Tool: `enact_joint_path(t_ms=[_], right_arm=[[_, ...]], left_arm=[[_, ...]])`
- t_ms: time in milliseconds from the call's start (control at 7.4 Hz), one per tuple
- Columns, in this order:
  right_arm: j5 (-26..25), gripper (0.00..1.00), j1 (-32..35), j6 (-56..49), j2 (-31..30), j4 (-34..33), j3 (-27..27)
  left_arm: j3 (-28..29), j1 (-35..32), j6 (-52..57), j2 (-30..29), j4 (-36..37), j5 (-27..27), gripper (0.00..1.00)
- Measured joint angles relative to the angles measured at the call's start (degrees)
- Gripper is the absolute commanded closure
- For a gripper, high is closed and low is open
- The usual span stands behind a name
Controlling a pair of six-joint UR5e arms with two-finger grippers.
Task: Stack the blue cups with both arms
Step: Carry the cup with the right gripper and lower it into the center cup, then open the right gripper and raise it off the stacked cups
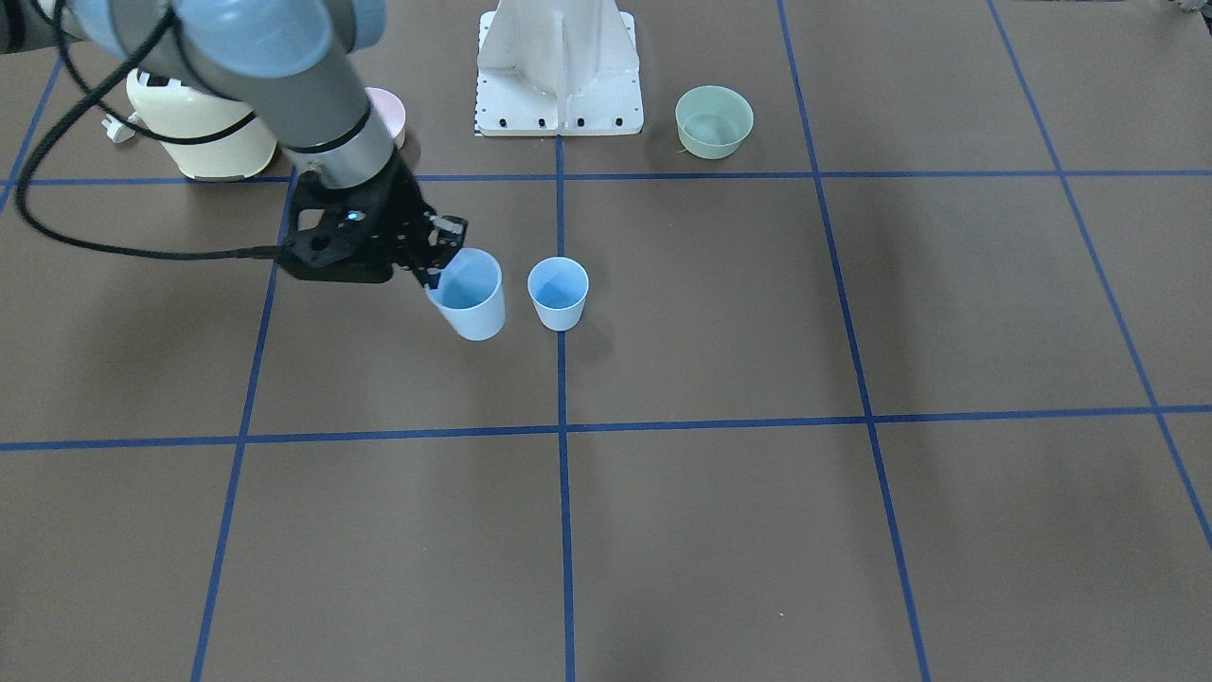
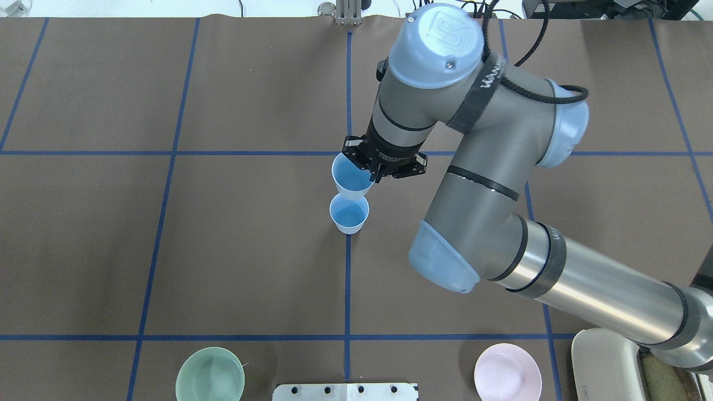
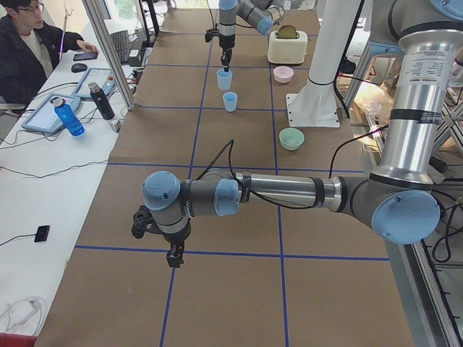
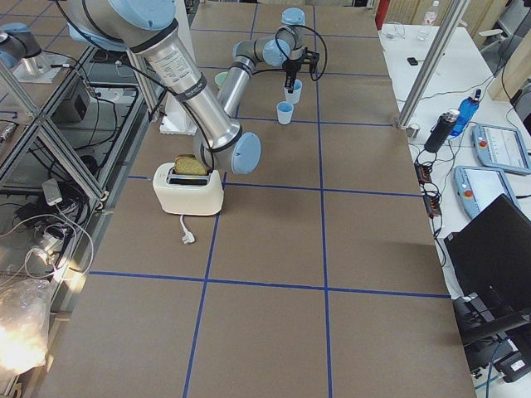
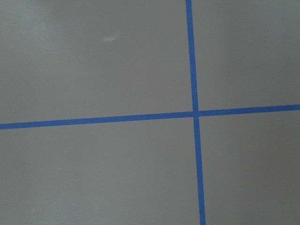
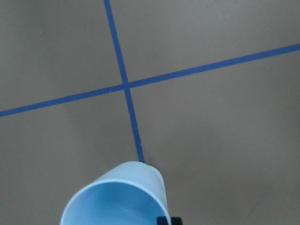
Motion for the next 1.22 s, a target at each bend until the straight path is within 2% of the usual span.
enact_joint_path(t_ms=[270, 676, 811, 946, 1081, 1216], right_arm=[[-2.47, 1.00, -2.34, 1.37, 1.11, -0.30, -2.48], [-3.61, 1.00, -4.29, 1.56, 0.22, -0.28, -3.10], [-4.20, 0.95, -4.97, 1.57, -0.07, -0.11, -3.21], [-4.51, 0.63, -5.30, 1.55, -0.22, 0.14, -3.35], [-4.66, 0.23, -5.43, 1.53, -0.38, 1.17, -3.77], [-4.83, 0.00, -5.46, 1.55, -0.62, 3.05, -4.56]], left_arm=[[0.00, 0.01, 0.03, 0.17, -0.01, 0.00, 0.02], [0.06, 0.01, 0.03, 0.22, -0.01, 0.00, 0.02], [0.07, 0.01, 0.03, 0.22, -0.01, 0.00, 0.02], [0.07, 0.01, 0.03, 0.22, -0.01, -0.02, 0.02], [0.07, 0.01, 0.03, 0.22, -0.01, -0.04, 0.02], [0.07, 0.01, 0.03, 0.22, -0.01, -0.03, 0.02]])
